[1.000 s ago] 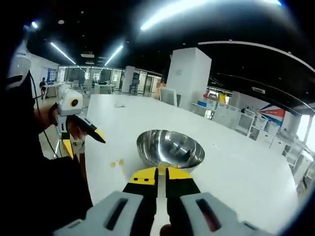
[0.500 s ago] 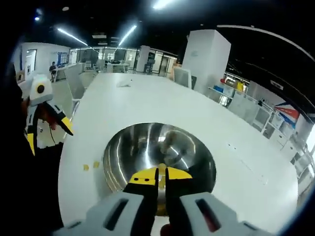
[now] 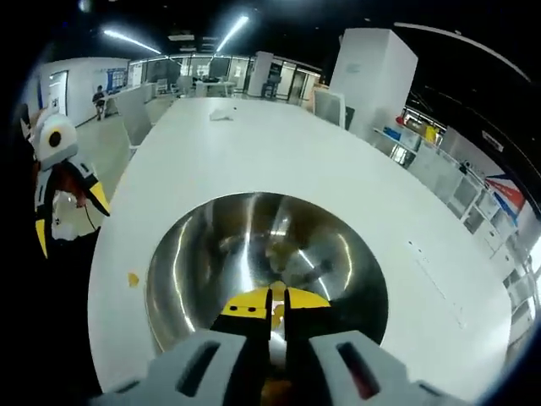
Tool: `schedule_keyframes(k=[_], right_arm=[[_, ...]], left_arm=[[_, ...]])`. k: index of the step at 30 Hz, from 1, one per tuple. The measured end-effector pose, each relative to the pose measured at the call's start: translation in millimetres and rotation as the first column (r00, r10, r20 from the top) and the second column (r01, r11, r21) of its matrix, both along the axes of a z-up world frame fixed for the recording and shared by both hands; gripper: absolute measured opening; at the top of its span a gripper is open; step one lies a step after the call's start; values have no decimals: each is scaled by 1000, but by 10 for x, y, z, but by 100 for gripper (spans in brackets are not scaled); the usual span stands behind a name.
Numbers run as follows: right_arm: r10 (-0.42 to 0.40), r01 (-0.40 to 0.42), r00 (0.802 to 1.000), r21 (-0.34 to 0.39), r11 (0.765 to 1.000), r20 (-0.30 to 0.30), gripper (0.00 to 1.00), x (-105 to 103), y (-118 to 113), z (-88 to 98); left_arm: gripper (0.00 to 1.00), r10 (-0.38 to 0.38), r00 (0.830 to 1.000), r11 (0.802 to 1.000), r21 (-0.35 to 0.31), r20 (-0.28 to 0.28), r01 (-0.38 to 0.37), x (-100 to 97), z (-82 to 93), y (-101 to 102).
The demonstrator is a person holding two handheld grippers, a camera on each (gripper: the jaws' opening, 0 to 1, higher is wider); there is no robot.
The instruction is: Pick up the QQ candy scattered on the table and place it into the stainless steel bowl on the table
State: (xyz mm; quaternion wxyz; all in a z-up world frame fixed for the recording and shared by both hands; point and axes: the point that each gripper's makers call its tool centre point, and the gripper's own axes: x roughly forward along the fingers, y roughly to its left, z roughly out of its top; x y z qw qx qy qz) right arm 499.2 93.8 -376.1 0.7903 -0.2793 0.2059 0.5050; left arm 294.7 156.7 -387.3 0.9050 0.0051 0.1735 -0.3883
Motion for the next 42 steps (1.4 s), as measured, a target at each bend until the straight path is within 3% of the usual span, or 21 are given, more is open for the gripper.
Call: schedule_keyframes(k=[4, 8, 17, 21, 28, 34, 39, 42], right_arm=[[2, -2, 1000, -14, 1000, -13, 9, -53, -28, -15], [7, -7, 1000, -15, 1000, -19, 17, -124, -41, -3], [1, -1, 1000, 5, 1000, 3, 17, -218, -87, 116], [-12, 11, 1000, 45, 999, 22, 16, -142, -177, 234], [-24, 20, 999, 143, 989, 26, 15, -463, -343, 370], [-75, 58, 996, 263, 963, 54, 15, -703, -571, 569], [-123, 82, 989, 391, 917, 80, 15, -922, -691, 755], [-141, 87, 985, 427, 900, 97, 15, -1059, -730, 744]], left_arm=[[71, -4, 1000, 1000, 3, 2, 4, 0, 5, -9], [71, -5, 1000, 1000, 3, 4, 5, -2, 19, -24], [71, -11, 1000, 1000, 11, 11, 10, -29, 41, -72], [71, -13, 1000, 1000, 12, 11, 13, -40, 45, -92], [71, -35, 999, 999, 15, 13, 35, -26, 59, -170], [71, -38, 999, 999, 17, 15, 38, 6, 64, -197], [71, -40, 999, 999, 25, 10, 40, 28, 47, -207], [71, -39, 999, 999, 24, 9, 39, 44, 52, -210]])
